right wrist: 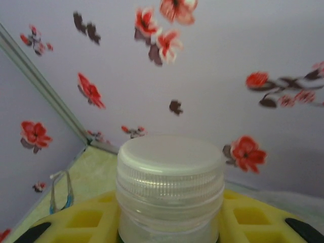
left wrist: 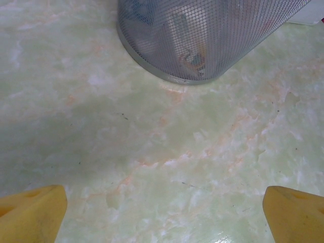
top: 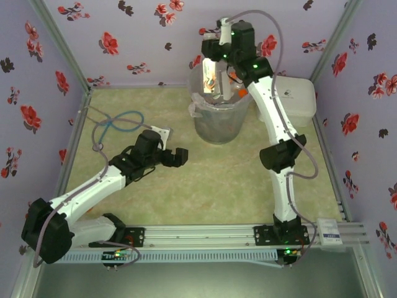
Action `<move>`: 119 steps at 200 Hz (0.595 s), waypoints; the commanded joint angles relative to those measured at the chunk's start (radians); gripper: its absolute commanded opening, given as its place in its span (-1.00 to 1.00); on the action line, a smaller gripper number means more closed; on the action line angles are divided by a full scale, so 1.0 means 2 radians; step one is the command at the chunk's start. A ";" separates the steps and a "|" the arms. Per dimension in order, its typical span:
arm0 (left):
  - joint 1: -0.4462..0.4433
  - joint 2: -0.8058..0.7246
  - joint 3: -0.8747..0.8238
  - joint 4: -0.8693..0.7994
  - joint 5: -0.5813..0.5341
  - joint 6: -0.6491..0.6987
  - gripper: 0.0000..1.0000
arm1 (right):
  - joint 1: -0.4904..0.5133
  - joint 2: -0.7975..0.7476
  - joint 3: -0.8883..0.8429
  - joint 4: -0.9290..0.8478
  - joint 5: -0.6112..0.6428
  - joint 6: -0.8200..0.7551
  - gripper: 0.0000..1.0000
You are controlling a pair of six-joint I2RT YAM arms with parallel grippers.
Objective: Put the plastic bottles in the bin
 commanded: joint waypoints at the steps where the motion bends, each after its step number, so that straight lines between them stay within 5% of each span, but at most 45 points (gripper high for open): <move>1: 0.004 -0.007 -0.009 -0.002 -0.010 -0.002 1.00 | 0.006 -0.003 -0.015 -0.027 0.014 -0.016 -0.46; 59: 0.005 -0.007 -0.004 -0.004 -0.008 0.000 1.00 | 0.008 -0.019 -0.034 -0.053 0.035 -0.011 0.45; 87: 0.006 -0.006 -0.005 -0.007 -0.009 0.003 0.99 | 0.008 -0.039 -0.039 -0.049 0.043 -0.012 0.49; 119: 0.006 -0.005 -0.012 0.002 -0.007 -0.004 1.00 | 0.008 -0.042 -0.074 -0.029 0.043 -0.011 0.23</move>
